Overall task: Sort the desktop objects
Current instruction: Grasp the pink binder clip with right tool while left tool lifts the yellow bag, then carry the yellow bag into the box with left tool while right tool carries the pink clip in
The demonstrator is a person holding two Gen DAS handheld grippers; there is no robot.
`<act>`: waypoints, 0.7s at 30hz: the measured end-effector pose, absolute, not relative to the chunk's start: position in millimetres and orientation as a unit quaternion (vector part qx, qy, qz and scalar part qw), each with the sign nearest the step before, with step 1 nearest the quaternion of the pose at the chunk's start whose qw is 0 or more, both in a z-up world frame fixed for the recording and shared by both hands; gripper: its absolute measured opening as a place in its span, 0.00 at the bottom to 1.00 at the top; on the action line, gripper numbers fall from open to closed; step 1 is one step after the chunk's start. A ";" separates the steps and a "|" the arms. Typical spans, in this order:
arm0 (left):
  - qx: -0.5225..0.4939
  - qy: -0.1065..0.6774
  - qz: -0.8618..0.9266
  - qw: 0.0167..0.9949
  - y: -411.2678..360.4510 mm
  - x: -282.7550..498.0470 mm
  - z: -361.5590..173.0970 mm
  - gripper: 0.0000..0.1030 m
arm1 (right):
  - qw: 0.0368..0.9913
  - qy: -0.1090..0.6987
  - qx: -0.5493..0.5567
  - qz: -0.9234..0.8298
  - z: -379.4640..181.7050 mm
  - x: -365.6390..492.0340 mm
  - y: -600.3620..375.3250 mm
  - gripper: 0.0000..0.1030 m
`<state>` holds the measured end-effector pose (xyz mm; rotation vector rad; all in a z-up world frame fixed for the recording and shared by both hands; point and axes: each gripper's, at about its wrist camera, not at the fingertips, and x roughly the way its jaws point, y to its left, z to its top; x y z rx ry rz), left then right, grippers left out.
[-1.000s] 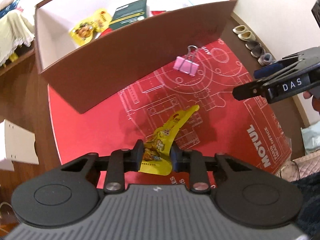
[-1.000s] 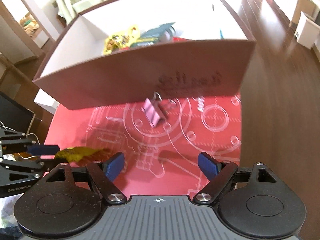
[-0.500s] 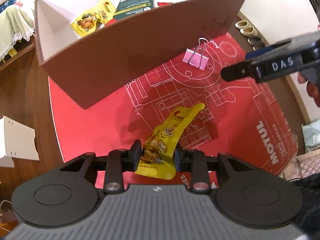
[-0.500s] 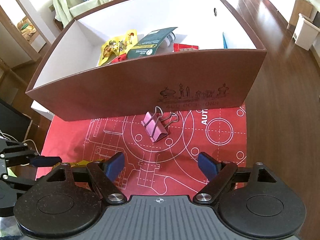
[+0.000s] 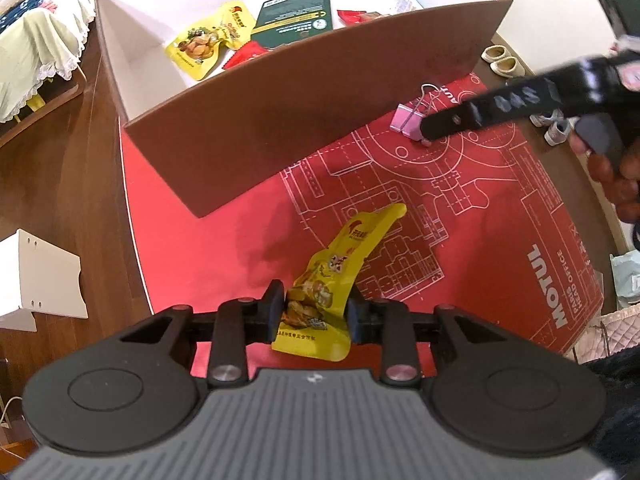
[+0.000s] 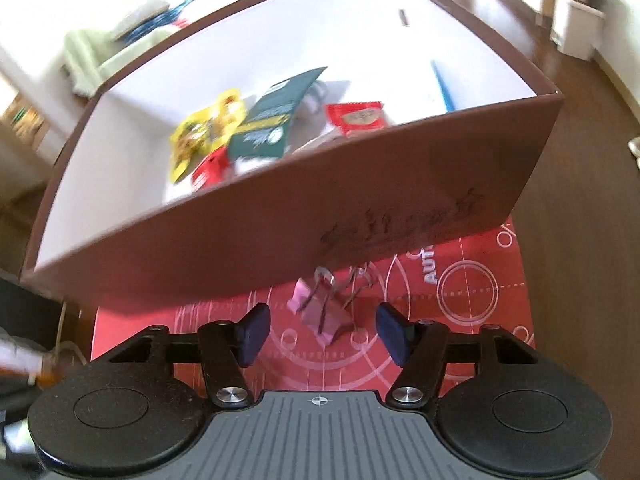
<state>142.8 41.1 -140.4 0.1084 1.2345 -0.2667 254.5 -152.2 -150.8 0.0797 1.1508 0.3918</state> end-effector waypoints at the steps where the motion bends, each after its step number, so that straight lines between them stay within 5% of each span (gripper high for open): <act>1: 0.049 0.577 -0.123 0.806 42.2 143.0 -140.4 0.26 | 0.823 0.536 0.037 0.183 -151.7 256.3 -150.5 0.57; 3: 0.047 0.577 -0.120 0.806 44.3 143.4 -140.6 0.26 | 0.821 0.537 0.026 0.191 -155.5 259.3 -145.8 0.32; 5: 0.045 0.578 -0.118 0.807 46.5 143.9 -140.5 0.26 | 0.819 0.541 0.013 0.192 -159.5 259.0 -144.1 0.28; 6: 0.044 0.578 -0.116 0.807 47.3 143.9 -140.5 0.26 | 0.818 0.542 0.008 0.195 -160.6 257.8 -144.3 0.19; 11: 0.042 0.579 -0.111 0.806 50.6 143.2 -140.7 0.26 | 0.807 0.542 -0.022 0.232 -158.2 243.4 -150.4 0.11; 21: 0.042 0.578 -0.107 0.808 51.3 140.4 -140.4 0.26 | 0.795 0.553 -0.011 0.248 -146.3 216.0 -185.5 0.11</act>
